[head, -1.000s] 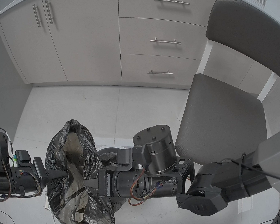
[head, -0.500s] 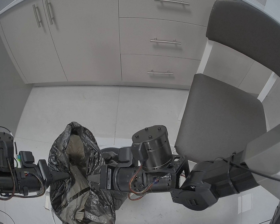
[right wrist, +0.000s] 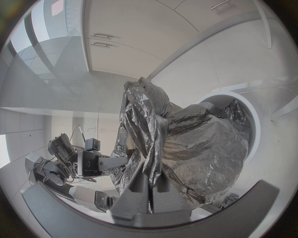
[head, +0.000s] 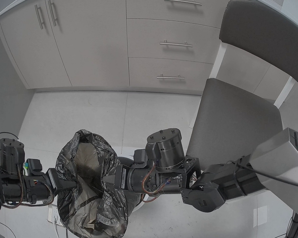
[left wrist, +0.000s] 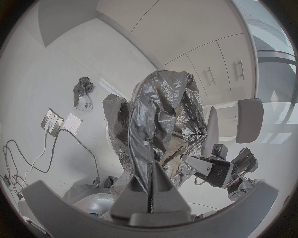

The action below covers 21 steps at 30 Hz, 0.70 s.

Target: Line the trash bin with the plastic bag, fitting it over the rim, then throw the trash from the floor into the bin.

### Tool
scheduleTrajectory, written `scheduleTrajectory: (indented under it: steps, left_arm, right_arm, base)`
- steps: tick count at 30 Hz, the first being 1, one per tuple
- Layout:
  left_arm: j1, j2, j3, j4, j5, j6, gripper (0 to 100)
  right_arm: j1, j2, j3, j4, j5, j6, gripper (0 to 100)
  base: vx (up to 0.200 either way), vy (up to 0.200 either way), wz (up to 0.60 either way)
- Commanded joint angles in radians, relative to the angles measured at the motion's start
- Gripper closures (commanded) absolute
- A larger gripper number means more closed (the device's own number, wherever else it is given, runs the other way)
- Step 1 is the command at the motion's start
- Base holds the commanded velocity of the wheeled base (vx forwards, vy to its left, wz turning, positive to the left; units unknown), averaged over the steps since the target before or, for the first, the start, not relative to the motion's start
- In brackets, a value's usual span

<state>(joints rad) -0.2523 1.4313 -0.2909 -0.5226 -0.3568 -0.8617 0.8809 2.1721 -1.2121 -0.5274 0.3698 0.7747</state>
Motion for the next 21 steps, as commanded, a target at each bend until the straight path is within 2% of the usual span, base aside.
scheduleTrajectory:
  steps: [1,5,9,12,17,21]
  left_arm:
    - [0.007,0.103,-0.004,-0.063,-0.001,0.006,100]
    - [0.005,0.169,-0.011,-0.126,0.004,0.01,100]
    - [-0.001,0.262,-0.022,-0.217,0.053,0.059,100]
    - [-0.018,0.334,-0.06,-0.294,0.098,0.082,100]
    - [-0.059,0.39,-0.126,-0.304,0.102,0.079,100]
    - [-0.113,0.459,-0.191,-0.306,0.147,0.076,100]
  right_arm:
    - [-0.028,0.04,-0.027,0.0,-0.015,-0.003,100]
    - [-0.046,0.052,-0.037,0.0,-0.022,-0.02,100]
    - [-0.069,0.071,-0.033,0.0,-0.026,-0.072,100]
    - [-0.099,0.086,-0.043,0.0,-0.057,-0.084,100]
    - [-0.135,0.09,-0.049,0.0,-0.06,-0.087,100]
    - [-0.172,0.09,-0.044,0.0,-0.061,-0.121,100]
  base:
    - [0.0,0.0,0.0]
    - [0.0,0.0,0.0]
    - [0.0,0.0,0.0]
    - [0.0,0.0,0.0]
    - [0.0,0.0,0.0]
    - [0.0,0.0,0.0]
